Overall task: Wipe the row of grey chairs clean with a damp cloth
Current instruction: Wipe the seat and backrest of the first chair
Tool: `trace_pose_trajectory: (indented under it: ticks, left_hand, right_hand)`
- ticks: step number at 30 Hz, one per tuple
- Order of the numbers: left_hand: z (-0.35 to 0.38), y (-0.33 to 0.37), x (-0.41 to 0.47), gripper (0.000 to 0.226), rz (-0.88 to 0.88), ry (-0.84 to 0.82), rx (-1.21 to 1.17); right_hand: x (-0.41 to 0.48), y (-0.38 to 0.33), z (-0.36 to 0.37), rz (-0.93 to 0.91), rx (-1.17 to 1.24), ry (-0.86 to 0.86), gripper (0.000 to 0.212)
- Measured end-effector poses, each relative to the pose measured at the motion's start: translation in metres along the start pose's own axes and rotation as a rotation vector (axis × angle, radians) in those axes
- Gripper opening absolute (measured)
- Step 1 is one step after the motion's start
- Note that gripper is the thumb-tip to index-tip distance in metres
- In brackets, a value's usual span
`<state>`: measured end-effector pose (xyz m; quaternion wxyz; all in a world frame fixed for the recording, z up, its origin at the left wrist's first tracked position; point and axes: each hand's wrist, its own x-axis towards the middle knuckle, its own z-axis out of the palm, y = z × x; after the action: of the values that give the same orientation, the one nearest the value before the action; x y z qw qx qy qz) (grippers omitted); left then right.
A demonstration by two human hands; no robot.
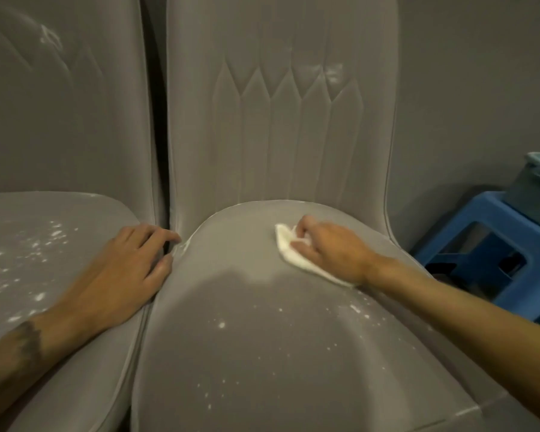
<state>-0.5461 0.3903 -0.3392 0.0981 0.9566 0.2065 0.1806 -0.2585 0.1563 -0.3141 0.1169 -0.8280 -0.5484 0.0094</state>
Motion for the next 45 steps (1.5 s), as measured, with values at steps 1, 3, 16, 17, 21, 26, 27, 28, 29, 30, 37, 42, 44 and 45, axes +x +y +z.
trace_pose_trajectory:
  ticks: [1, 3, 16, 17, 21, 26, 27, 28, 29, 30, 37, 42, 44, 45]
  left_hand:
    - [0.0, 0.001, 0.0, 0.045, 0.0, -0.002, 0.002]
    - [-0.001, 0.002, 0.0, 0.046, -0.005, -0.001, 0.003]
    - [0.0, 0.002, 0.001, 0.045, 0.0, 0.008, -0.01]
    - [0.0, 0.002, 0.001, 0.045, -0.005, 0.009, -0.017]
    - [0.001, 0.001, 0.0, 0.046, 0.0, 0.011, -0.013]
    - [0.002, 0.002, 0.0, 0.04, -0.003, 0.033, -0.002]
    - [0.003, 0.001, 0.0, 0.035, 0.002, 0.048, 0.001]
    - [0.004, 0.0, 0.0, 0.03, 0.009, 0.061, 0.002]
    - [0.005, -0.001, 0.0, 0.028, 0.014, 0.068, 0.0]
    - [0.006, -0.002, 0.0, 0.028, 0.018, 0.071, -0.006]
    - [0.007, -0.005, 0.0, 0.027, 0.045, 0.077, -0.005]
    - [0.009, -0.007, 0.001, 0.026, 0.04, 0.086, -0.015]
    - [0.009, -0.008, 0.002, 0.027, 0.048, 0.086, -0.02]
    - [0.009, -0.008, 0.001, 0.028, 0.055, 0.085, -0.017]
  right_hand:
    - [0.004, 0.018, -0.008, 0.104, -0.041, 0.012, 0.022]
    - [0.014, 0.045, -0.018, 0.308, -0.077, 0.058, 0.025]
    - [-0.012, 0.071, -0.02, 0.385, -0.087, 0.116, 0.025]
    - [-0.011, 0.061, -0.015, 0.367, -0.087, 0.149, 0.025]
    - [-0.037, 0.027, 0.0, 0.089, 0.032, 0.125, 0.024]
    - [-0.034, 0.07, -0.023, 0.311, -0.049, 0.064, 0.025]
    - [-0.029, 0.073, -0.024, 0.387, -0.061, 0.086, 0.025]
    - [-0.024, 0.069, -0.022, 0.411, -0.07, 0.107, 0.024]
    - [-0.022, 0.06, -0.017, 0.387, -0.073, 0.124, 0.024]
    - [-0.024, 0.049, -0.01, 0.328, -0.059, 0.138, 0.023]
    - [-0.042, 0.059, -0.02, 0.219, -0.054, 0.04, 0.024]
    - [-0.021, 0.052, -0.011, 0.353, -0.058, 0.114, 0.026]
    - [-0.034, 0.033, -0.002, 0.188, 0.009, 0.12, 0.026]
    - [-0.044, 0.026, -0.002, 0.112, 0.015, 0.106, 0.026]
